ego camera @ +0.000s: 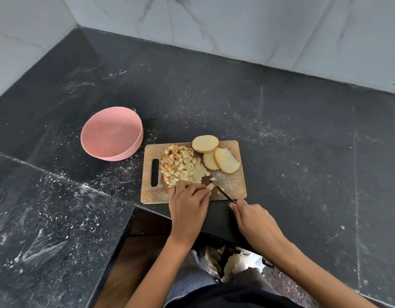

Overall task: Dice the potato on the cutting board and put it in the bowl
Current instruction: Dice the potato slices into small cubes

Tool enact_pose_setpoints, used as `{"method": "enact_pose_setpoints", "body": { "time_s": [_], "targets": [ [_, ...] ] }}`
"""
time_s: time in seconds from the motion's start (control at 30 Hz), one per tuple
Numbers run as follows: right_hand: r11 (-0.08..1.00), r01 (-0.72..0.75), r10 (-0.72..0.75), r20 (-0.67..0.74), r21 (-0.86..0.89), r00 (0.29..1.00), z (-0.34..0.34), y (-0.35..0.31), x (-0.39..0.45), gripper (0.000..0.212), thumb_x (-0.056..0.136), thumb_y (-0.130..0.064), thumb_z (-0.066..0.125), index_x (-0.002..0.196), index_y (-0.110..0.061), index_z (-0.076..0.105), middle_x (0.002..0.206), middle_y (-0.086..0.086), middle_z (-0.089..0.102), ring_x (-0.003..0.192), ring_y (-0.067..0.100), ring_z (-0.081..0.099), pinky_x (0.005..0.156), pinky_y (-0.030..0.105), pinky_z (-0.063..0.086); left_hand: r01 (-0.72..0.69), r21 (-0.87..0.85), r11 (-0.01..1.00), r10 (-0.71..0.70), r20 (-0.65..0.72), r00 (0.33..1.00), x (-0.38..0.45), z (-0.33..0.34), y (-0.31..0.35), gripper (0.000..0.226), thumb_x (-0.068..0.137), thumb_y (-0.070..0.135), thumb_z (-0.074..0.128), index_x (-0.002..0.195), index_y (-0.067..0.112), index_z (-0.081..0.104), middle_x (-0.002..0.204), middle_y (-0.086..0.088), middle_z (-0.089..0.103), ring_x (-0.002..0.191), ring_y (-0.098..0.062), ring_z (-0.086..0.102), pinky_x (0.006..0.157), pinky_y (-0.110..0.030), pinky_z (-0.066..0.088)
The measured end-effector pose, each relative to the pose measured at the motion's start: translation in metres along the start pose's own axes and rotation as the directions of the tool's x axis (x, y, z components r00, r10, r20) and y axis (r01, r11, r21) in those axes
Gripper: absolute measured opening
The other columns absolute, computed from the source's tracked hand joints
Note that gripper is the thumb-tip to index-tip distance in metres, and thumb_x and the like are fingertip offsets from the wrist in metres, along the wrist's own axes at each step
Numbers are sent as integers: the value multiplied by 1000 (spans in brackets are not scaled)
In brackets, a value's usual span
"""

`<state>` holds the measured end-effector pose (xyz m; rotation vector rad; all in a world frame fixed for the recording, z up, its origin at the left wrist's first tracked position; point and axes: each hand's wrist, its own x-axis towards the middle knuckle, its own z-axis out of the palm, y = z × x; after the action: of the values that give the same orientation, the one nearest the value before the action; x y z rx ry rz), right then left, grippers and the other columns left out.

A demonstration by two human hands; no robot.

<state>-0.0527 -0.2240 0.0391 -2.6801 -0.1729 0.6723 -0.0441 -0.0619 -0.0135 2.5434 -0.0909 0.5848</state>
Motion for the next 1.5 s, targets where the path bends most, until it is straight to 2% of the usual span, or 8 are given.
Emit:
{"method": "enact_pose_setpoints", "body": {
  "time_s": [0.27, 0.43, 0.63, 0.73, 0.87, 1.03, 1.33, 1.5],
  "targets": [
    [996, -12, 16, 56, -84, 998, -3, -9, 12, 39, 104, -39, 23, 103, -8, 48, 98, 15, 61, 94, 36, 60, 73, 37, 44, -6, -18, 1000, 7, 15, 1000, 3, 2, -2, 9, 81, 18, 69, 78, 16, 77, 79, 9, 71, 88, -13, 49, 78, -25, 29],
    [994, -40, 51, 114, -101, 992, 2, 7, -3, 31, 103, -42, 22, 91, -16, 33, 79, 3, 46, 92, 34, 61, 67, 34, 40, 16, -23, 1000, -15, 14, 1000, 2, 2, 0, 10, 79, 18, 69, 76, 16, 77, 78, 9, 71, 88, -12, 48, 78, -24, 27],
    [1000, -17, 17, 3, 23, 1000, -1, 13, -9, 35, 101, -44, 23, 84, -16, 37, 65, -2, 42, 65, 25, 47, 67, 37, 45, -1, -59, 998, 4, 55, 998, 8, 3, -3, 8, 75, 11, 81, 80, 16, 78, 81, 9, 72, 89, -12, 48, 80, -23, 25],
    [999, -16, 17, -15, 44, 1000, 0, 6, -3, 34, 102, -42, 25, 86, -15, 39, 65, -2, 42, 71, 30, 54, 64, 35, 41, -24, -42, 999, 27, 59, 998, 8, 0, -6, 4, 78, 17, 78, 81, 19, 78, 84, 10, 72, 90, -12, 48, 80, -25, 26],
    [999, -38, 38, 28, 9, 999, 4, -5, 3, 35, 103, -41, 24, 92, -13, 42, 79, 7, 53, 86, 35, 60, 67, 35, 41, -8, -13, 1000, 9, 48, 999, 4, -2, -4, 19, 85, 27, 61, 83, 21, 78, 84, 10, 71, 92, -12, 47, 80, -22, 23],
    [994, -75, 79, 46, -84, 996, 8, -15, 11, 37, 104, -37, 23, 107, -8, 46, 101, 14, 62, 94, 35, 61, 69, 35, 40, -22, -3, 1000, 22, 12, 1000, 5, 2, -5, 9, 80, 20, 69, 81, 19, 78, 80, 9, 70, 90, -12, 47, 79, -23, 25],
    [998, -58, 60, 35, -37, 998, 7, 7, -13, 34, 102, -43, 20, 88, -15, 34, 68, -2, 42, 72, 29, 53, 64, 34, 40, -7, 17, 1000, 7, -13, 1000, 3, 2, -4, 19, 84, 28, 61, 78, 22, 78, 81, 12, 70, 91, -12, 48, 79, -27, 27],
    [1000, -14, 14, -6, 12, 1000, 5, -5, -3, 34, 102, -43, 22, 87, -16, 36, 68, -2, 41, 71, 28, 51, 63, 33, 38, 16, 47, 999, -15, -28, 1000, -4, -3, -9, 8, 82, 24, 70, 81, 24, 77, 87, 12, 71, 95, -14, 50, 84, -27, 27]
  ]
}}
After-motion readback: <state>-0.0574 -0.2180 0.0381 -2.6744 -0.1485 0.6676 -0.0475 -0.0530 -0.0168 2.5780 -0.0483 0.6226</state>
